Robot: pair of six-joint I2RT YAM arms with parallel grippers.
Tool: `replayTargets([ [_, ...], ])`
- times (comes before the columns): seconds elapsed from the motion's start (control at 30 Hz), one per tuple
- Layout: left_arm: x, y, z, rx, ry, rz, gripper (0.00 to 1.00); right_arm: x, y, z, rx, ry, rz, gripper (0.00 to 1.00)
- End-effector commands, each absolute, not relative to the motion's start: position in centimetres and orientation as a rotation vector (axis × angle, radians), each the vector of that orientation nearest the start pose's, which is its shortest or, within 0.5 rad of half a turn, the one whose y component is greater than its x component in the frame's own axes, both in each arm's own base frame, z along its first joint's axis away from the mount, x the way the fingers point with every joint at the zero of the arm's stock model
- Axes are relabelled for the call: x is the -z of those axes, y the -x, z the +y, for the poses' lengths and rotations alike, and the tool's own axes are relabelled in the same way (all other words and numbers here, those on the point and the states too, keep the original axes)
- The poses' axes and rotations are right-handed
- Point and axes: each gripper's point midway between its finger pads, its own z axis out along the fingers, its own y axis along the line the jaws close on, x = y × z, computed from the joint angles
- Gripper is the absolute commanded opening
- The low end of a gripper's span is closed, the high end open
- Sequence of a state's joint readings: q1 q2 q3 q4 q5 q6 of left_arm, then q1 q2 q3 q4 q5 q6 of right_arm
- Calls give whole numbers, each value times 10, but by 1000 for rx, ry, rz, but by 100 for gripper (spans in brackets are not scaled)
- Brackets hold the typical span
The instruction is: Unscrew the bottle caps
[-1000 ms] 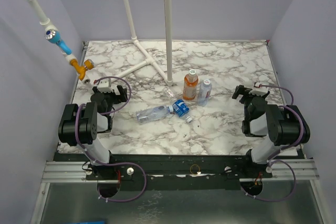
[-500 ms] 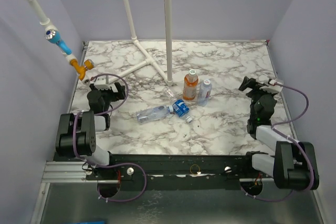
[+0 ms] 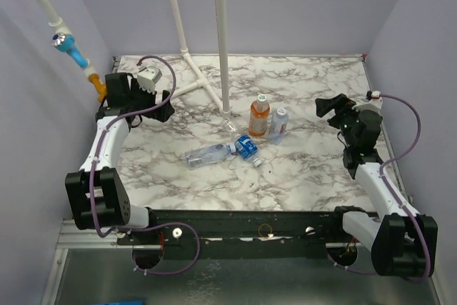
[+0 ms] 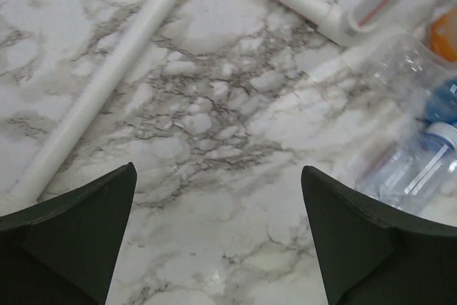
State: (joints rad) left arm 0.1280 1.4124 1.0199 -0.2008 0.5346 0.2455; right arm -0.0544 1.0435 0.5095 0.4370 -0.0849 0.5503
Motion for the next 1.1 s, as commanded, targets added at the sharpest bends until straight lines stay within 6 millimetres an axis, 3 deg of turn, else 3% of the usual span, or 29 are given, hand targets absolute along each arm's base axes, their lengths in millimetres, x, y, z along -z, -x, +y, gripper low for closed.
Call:
replayTargets([
  [0.0,-173,-305,-80,657,-806,2176,99,-189,-348,33,-533,-453,1759,100],
  [0.17,-158,-249,-130,685,-1203,2133,99,-197,-335,34,-524,-435,1782,100],
  [0.3,-141,-229,-162,666,-1424,2077,99,-200,-326,36,-530,-432,1803,100],
  [0.4,-121,-230,-174,628,-1492,2091,99,-203,-319,35,-519,-432,1803,100],
  [0.7,-75,-261,-201,438,-1458,2120,99,-214,-313,36,-513,-417,1808,100],
  [0.9,-54,-274,-203,344,-1456,2123,99,-218,-312,36,-511,-416,1798,100],
  [1.07,-37,-274,-202,302,-1512,2113,99,-216,-315,41,-515,-400,1816,100],
])
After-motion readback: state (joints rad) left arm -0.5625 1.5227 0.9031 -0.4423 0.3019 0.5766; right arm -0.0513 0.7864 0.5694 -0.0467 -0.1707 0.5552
